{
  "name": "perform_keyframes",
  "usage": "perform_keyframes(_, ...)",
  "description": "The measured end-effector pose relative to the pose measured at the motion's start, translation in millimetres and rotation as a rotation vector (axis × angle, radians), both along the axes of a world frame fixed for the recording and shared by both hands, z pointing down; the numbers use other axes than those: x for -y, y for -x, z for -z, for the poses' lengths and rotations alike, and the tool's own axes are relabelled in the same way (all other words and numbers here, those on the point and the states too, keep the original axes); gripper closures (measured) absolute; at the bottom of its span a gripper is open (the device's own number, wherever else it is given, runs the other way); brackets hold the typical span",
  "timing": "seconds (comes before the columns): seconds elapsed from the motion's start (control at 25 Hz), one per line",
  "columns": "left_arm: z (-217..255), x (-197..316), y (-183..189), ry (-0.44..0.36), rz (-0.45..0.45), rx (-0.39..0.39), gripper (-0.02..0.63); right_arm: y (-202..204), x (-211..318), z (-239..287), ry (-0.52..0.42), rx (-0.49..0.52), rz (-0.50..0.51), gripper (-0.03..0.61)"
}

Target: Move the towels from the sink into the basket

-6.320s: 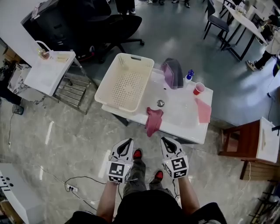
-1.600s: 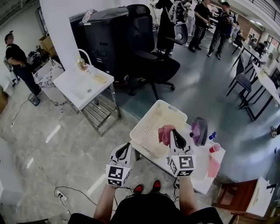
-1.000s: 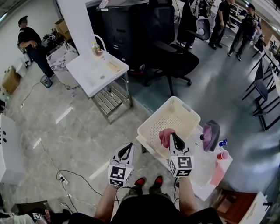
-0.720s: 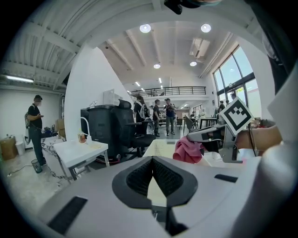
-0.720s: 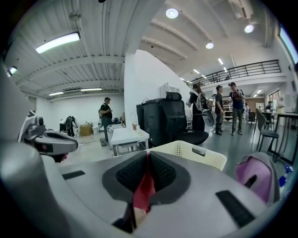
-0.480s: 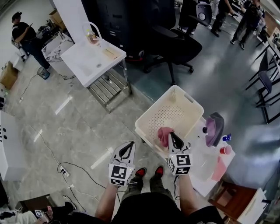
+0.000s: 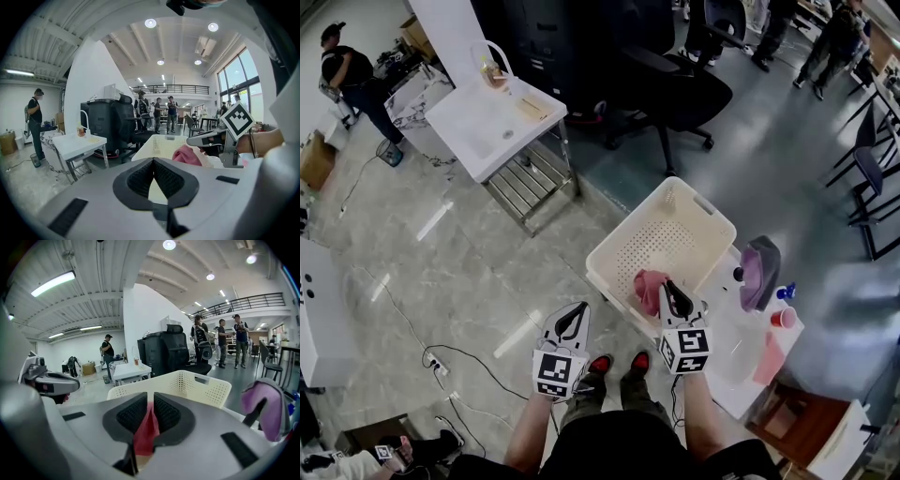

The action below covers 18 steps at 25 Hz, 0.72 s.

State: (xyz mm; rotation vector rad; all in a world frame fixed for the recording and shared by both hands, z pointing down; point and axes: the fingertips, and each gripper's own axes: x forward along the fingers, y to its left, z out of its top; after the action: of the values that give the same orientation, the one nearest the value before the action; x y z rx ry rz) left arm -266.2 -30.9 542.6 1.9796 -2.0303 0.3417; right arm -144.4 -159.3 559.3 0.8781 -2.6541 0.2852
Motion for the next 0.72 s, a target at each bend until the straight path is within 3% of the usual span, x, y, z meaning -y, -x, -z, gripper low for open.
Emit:
perform_keyframes(0.08, -0.1, 0.1, -1.3, 0.0, -0.003, -0.001, 0.607, -1.3, 0.9, 1.9, -0.002, 0.013, -0.006, 0.532)
perform_keyframes(0.16, 0.6, -0.4, -1.2, -0.001, -0.005, -0.001, 0.607, 0.0, -0.3, 3.7, 0.002, 0.024, 0.004, 0.444)
perform_keyframes(0.28, 3.3, -0.4, -1.5, -0.005, -0.011, 0.0, 0.607, 1.7, -3.9, 6.1, -0.003, 0.028, 0.022, 0.385)
perform_keyframes(0.72, 17.0, -2.4, -2.7, -0.035, -0.031, 0.017, 0.607, -3.6, -11.1, 21.1, -0.033, 0.037, -0.001, 0.382)
